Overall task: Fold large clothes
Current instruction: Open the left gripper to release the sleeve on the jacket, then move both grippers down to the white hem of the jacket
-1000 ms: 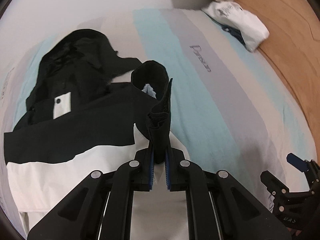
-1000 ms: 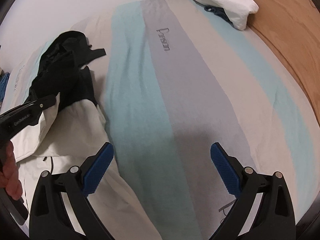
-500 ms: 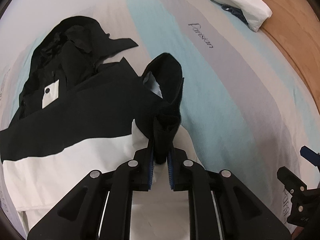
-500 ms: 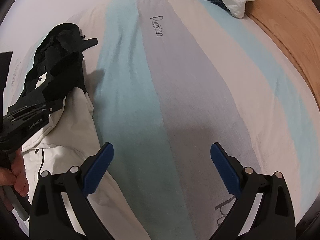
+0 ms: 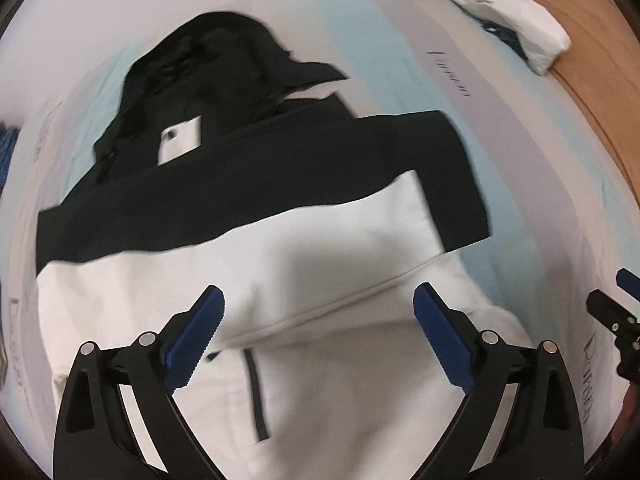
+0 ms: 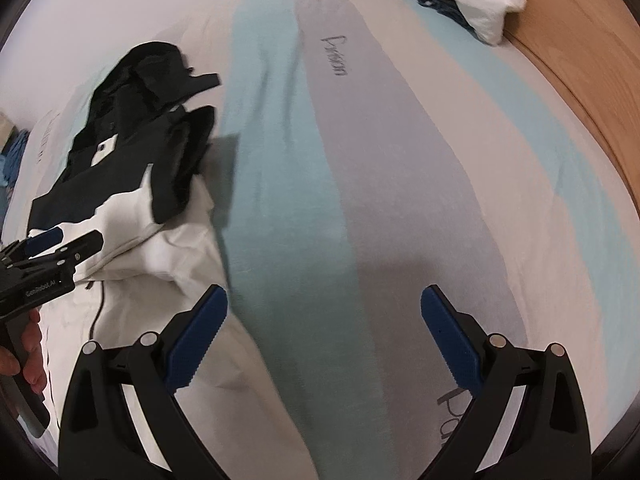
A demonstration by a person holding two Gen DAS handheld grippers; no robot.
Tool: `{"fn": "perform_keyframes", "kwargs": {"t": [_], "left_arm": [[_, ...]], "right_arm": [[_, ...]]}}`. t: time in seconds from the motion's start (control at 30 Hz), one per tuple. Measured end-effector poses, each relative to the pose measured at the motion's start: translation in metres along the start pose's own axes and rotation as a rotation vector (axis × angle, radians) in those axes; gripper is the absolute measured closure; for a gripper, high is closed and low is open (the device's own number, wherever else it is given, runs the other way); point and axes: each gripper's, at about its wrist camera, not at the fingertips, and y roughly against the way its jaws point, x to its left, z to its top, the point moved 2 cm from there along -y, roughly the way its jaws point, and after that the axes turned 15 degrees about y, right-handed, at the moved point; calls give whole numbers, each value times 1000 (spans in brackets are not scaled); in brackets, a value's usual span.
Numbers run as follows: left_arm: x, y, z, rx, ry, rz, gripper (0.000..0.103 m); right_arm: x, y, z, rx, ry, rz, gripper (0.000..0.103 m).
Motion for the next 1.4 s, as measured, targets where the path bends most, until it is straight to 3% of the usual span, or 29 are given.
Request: {"fn": "perform_keyframes", "kwargs": {"t": [0.43, 0.7, 0.97, 1.17, 1.4], "left_arm": [[81, 49, 5, -45, 55, 38, 8], [140, 59, 30, -33, 86, -7, 8], [190, 58, 63, -51, 50, -32, 8], [220, 53, 94, -66, 46, -56, 8], [239, 28, 130, -70, 53, -33, 10]], "right_arm": [[63, 28, 45, -82, 148, 101, 9], [120, 38, 87, -112, 317, 73, 9], [170, 30, 133, -110, 355, 78, 10], [190, 17, 170, -139, 290, 94, 10], [205, -18, 203, -142, 313, 40, 10]]}}
